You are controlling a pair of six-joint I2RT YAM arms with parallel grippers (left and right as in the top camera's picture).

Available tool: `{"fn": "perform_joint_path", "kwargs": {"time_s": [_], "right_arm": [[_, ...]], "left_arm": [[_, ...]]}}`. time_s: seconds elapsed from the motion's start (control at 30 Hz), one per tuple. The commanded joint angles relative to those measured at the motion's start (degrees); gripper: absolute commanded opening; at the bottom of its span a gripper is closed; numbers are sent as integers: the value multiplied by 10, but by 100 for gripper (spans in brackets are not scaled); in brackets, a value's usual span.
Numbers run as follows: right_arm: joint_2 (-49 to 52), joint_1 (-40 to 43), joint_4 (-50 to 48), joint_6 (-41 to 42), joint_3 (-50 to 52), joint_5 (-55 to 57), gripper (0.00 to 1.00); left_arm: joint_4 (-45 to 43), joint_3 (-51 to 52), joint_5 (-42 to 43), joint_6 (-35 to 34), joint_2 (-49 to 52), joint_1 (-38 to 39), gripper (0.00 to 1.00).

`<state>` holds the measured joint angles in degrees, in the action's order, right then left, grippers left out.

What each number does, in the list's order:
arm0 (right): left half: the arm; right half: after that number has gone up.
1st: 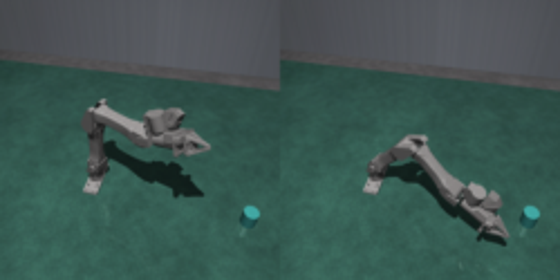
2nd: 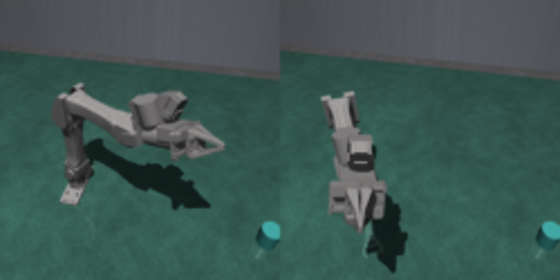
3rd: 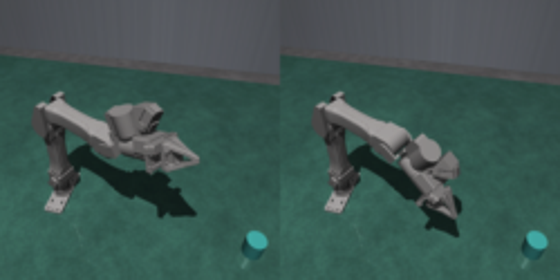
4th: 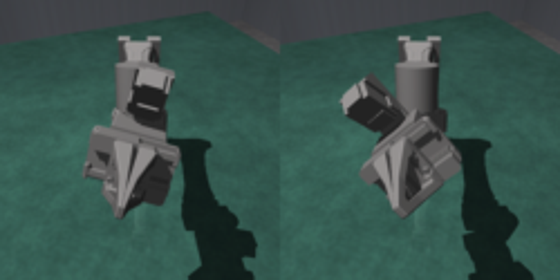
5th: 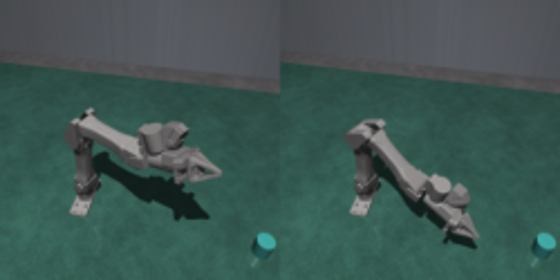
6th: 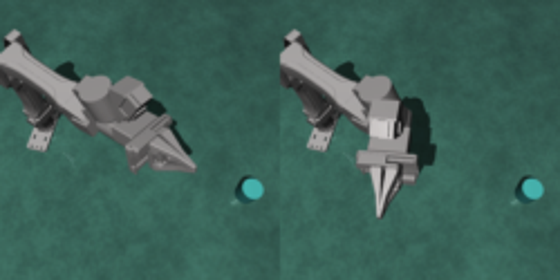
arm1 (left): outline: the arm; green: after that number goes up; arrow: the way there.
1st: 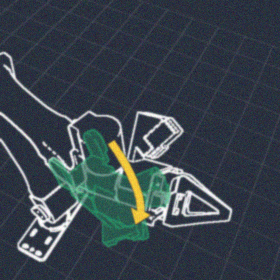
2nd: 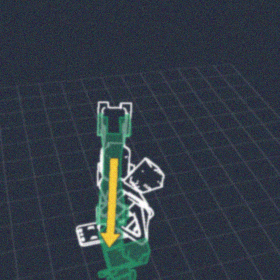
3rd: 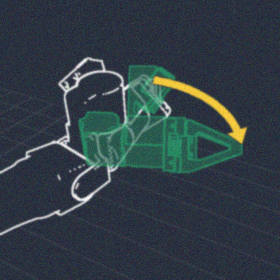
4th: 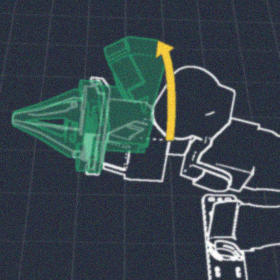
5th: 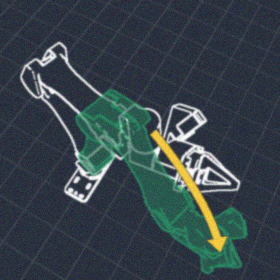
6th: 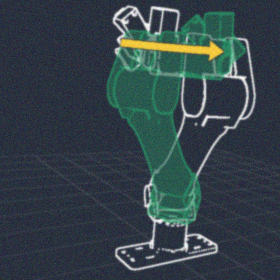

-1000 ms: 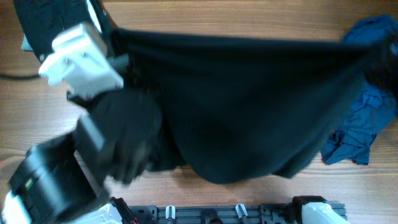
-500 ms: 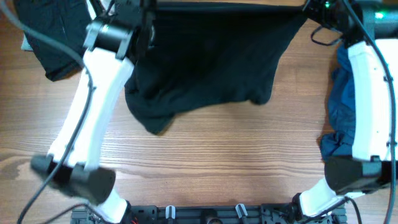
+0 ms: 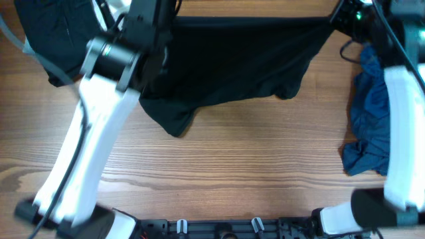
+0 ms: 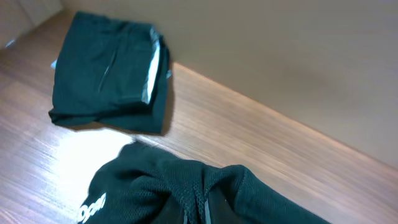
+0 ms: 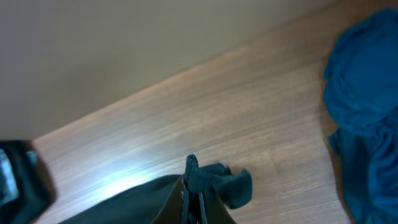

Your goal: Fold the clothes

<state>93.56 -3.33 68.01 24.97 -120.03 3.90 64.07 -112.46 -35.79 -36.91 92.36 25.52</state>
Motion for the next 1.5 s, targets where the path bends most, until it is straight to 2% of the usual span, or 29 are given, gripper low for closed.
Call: {"fn": "perform_joint_path", "kwargs": {"time_s": [0.0, 0.13, 0.4, 0.6, 0.73, 0.8, 0.93, 1.1, 1.17, 1.3, 1.33, 1.37, 1.4, 1.43, 1.47], "right_arm": [[-79, -19, 24, -14, -4, 25, 4], [-128, -29, 70, -9, -4, 25, 4], [-215, -31, 158, -8, -4, 20, 4], [-266, -31, 149, -8, -4, 21, 4], [-258, -31, 110, -8, -4, 32, 4], [-237, -31, 87, -7, -4, 38, 4], [-163, -31, 63, 8, -4, 38, 4], [-28, -31, 33, 37, -4, 36, 4], [27, -31, 11, 43, -4, 36, 5], [125, -31, -47, 50, -4, 36, 5], [152, -31, -68, 50, -4, 36, 5], [174, -31, -86, 49, -4, 36, 13], [195, -31, -106, 45, -4, 36, 31], [216, -31, -129, 33, -4, 35, 49], [231, -31, -148, 23, -4, 31, 62]], "left_arm": [[31, -10, -31, -9, -90, 43, 4], [76, -10, -31, -12, -147, 87, 4], [139, -10, -30, -62, -241, 206, 4], [147, -14, -34, -86, -263, 256, 4], [136, -16, -121, -86, -250, 255, 4], [122, -16, -187, -88, -230, 243, 4], [95, -16, -178, -88, -177, 182, 4], [87, -16, -80, -88, -59, 61, 4], [73, -16, -35, -88, -2, 17, 8], [5, -16, 17, -79, 121, -49, 9], [-19, -16, 31, -66, 151, -61, 12], [-44, -16, 45, -49, 179, -71, 23], [-68, -16, 58, -35, 205, -79, 31], [-93, -16, 64, -21, 229, -86, 52], [-111, -16, 64, -15, 247, -90, 63]]}}
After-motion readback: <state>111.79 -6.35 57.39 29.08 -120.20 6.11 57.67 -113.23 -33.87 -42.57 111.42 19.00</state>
